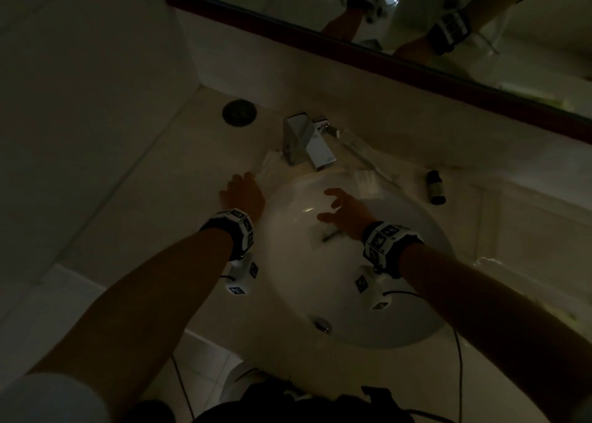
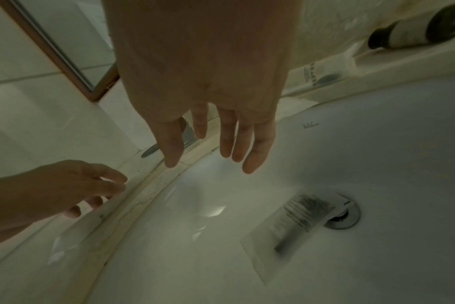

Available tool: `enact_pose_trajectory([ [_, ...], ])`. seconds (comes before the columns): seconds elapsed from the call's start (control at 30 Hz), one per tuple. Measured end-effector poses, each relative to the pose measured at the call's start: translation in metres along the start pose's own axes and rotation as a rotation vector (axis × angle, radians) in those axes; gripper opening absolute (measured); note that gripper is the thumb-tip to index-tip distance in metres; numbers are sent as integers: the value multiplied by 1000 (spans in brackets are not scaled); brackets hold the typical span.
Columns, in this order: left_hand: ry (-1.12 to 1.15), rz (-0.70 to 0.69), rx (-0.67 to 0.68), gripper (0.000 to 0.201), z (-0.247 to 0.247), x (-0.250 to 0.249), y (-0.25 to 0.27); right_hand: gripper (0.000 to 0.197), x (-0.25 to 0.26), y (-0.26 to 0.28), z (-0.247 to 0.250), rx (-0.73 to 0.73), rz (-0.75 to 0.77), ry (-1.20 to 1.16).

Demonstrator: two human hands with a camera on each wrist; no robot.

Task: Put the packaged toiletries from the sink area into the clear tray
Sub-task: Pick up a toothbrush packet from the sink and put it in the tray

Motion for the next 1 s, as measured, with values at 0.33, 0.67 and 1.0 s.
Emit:
enact_pose_trajectory([
  [0.33,-106,34,75,31,2,-1,-4,60,0,2,-4,20,-19,22],
  [0.67,29,-82,237,30,-4,-18,14,59,3,4,-3,9,-26,19],
  [1.0,76,-381,469,28,-20,-64,41,37,-6,12,4,67,18,161],
])
Point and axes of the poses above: each hand's wrist, its own y-axis away from the middle knuckle, its own z-axis out of the back of the hand, x = y × z, the point moved 6 cm from there along -y, towards the middle knuckle, and after that the axes turned 4 degrees about -x, right-handed, at the moved point
